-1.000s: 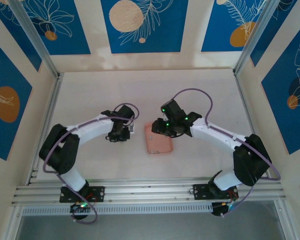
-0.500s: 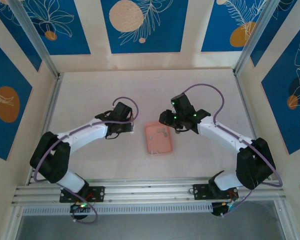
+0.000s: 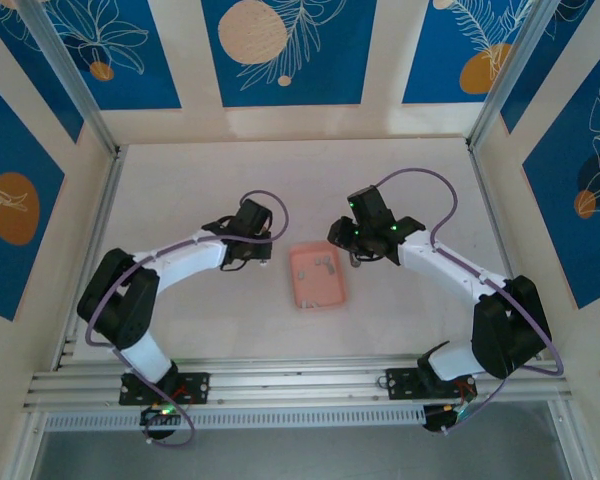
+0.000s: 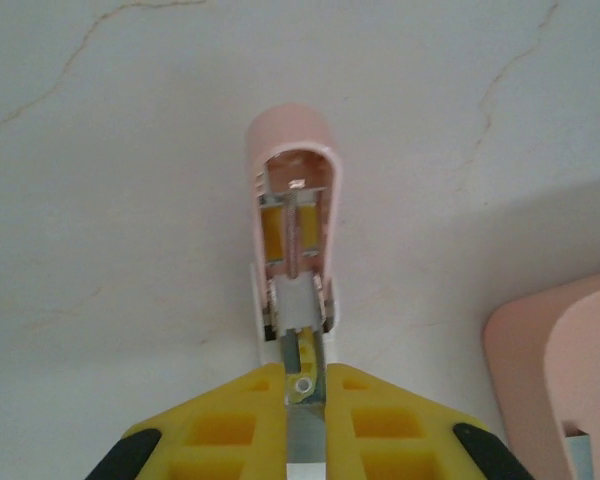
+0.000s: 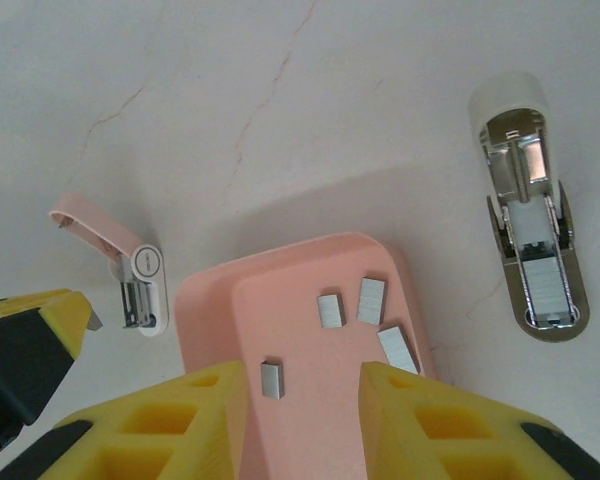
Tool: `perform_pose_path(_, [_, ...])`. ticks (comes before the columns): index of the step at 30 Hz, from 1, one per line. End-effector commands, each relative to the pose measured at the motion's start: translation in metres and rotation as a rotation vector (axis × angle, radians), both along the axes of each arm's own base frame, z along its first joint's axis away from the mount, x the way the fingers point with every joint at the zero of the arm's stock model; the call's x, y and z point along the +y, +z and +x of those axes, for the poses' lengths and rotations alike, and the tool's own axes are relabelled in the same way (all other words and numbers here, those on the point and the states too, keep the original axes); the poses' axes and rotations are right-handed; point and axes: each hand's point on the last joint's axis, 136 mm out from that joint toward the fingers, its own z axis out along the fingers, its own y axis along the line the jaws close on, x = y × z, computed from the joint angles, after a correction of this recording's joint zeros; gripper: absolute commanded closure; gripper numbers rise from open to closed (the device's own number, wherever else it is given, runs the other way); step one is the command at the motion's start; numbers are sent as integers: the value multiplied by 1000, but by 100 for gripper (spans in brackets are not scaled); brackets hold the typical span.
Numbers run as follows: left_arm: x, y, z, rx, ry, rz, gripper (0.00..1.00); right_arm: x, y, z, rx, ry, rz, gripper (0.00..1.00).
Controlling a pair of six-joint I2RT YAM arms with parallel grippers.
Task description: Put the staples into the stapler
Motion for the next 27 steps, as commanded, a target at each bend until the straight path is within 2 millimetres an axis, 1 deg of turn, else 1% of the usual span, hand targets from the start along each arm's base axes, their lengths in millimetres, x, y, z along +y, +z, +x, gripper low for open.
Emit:
perform_pose_path(1, [-13, -2, 2, 15, -59, -11, 88, -8, 4, -1, 5, -36, -22, 64])
perform_pose_path(15, [-15, -11, 5, 38, -71, 18, 88, -9, 7, 0, 4, -35, -33, 64])
perform_pose_path(27, [-7, -15, 3, 49, -50, 56, 88, -7, 3, -1, 16, -30, -27, 64])
